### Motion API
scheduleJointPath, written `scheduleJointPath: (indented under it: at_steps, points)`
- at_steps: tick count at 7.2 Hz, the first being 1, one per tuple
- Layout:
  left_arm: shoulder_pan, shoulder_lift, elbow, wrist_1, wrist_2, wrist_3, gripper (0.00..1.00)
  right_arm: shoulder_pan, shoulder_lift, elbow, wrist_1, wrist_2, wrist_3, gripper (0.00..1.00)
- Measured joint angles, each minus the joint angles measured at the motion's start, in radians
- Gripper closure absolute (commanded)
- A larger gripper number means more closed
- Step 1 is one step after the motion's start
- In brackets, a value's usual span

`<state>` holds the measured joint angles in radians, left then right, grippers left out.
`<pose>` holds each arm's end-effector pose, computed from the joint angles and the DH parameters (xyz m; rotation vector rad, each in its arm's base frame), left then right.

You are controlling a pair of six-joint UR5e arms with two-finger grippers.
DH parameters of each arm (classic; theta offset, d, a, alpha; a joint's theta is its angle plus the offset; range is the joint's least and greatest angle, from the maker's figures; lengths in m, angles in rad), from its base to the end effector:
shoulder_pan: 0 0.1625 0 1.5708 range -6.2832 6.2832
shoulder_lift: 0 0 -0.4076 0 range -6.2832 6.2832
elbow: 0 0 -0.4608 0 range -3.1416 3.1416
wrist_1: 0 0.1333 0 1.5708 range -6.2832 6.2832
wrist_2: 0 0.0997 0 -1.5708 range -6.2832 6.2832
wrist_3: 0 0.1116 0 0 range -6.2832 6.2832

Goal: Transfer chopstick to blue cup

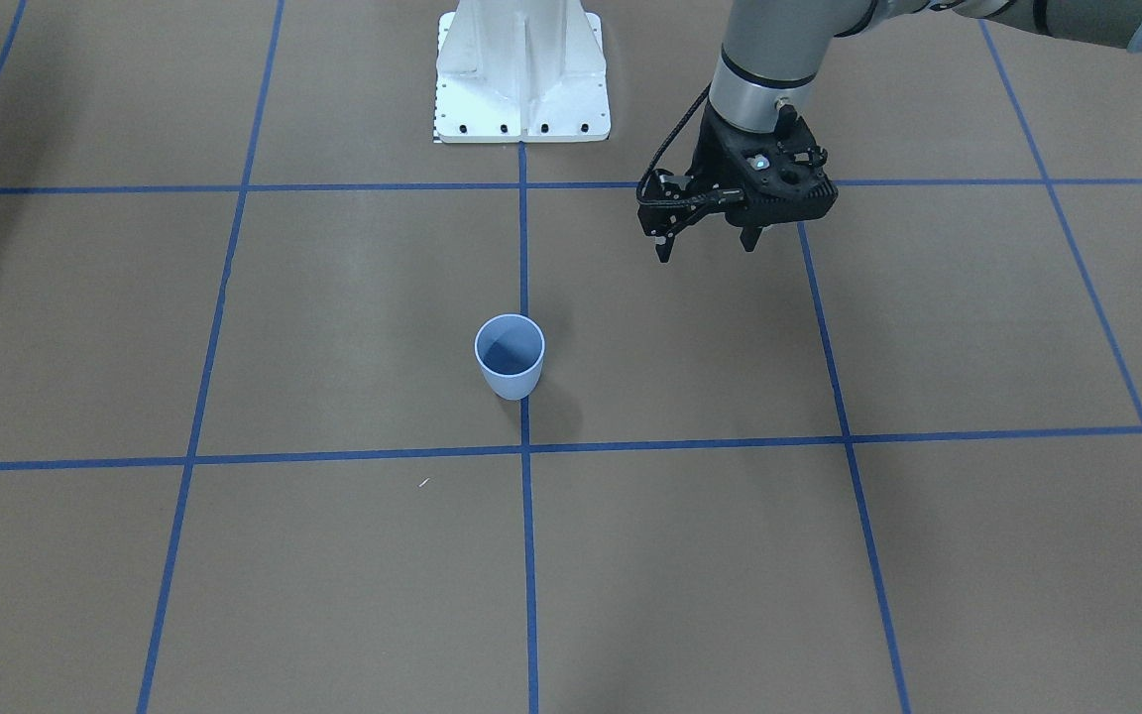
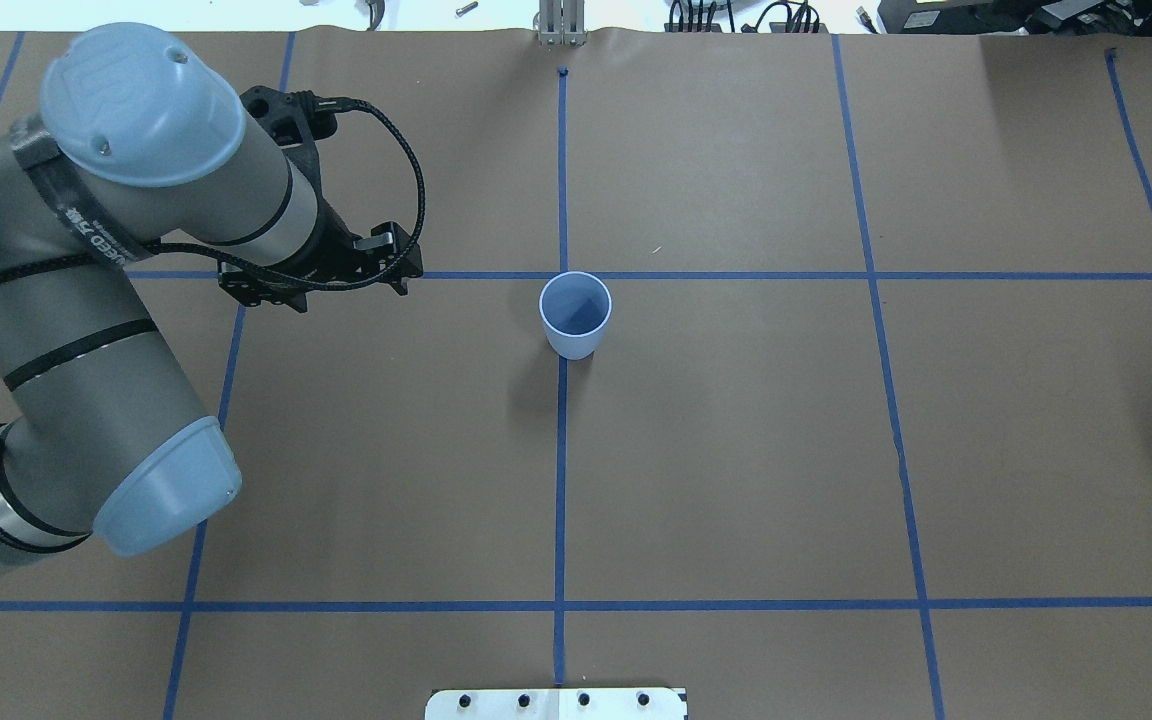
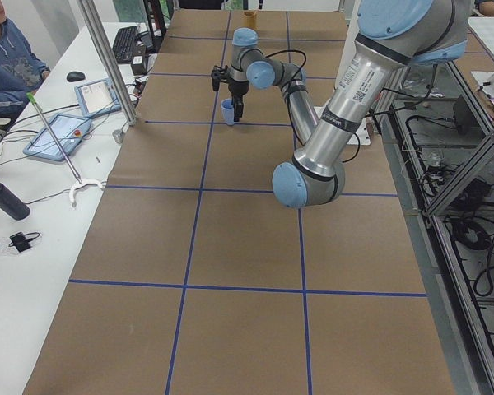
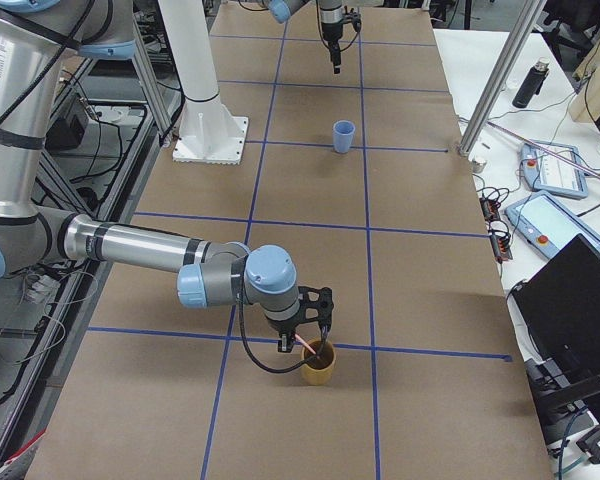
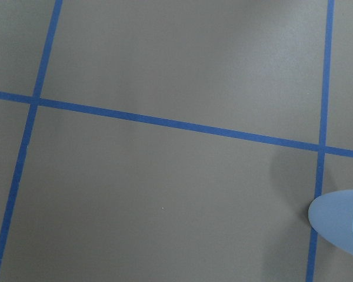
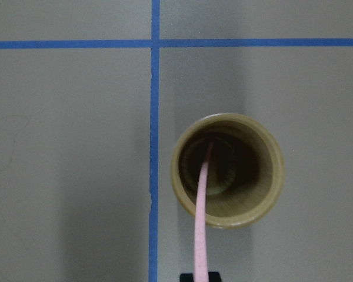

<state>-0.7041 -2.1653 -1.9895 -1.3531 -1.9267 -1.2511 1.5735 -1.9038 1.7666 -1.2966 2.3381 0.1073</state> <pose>0.4089 -0.4711 0.1112 0.0919 0.8521 -0.2191 0.0570 -0.4328 0.6767 0.0900 -0.7718 0.0519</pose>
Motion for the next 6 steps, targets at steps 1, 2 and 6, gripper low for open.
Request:
scheduleJointPath:
  at_steps: [1,2,6]
  points:
    - [0.000,-0.001,0.003,-0.002,0.000,-0.001,0.02,0.012,-0.001,0.002,-0.001,0.000,-0.005,1.00]
    - [0.000,-0.003,0.009,-0.004,0.000,-0.002,0.02,0.038,0.008,0.012,-0.006,0.002,-0.007,1.00]
    - [0.002,-0.004,0.072,-0.066,0.001,-0.004,0.02,0.151,0.035,0.291,-0.352,0.023,-0.054,1.00]
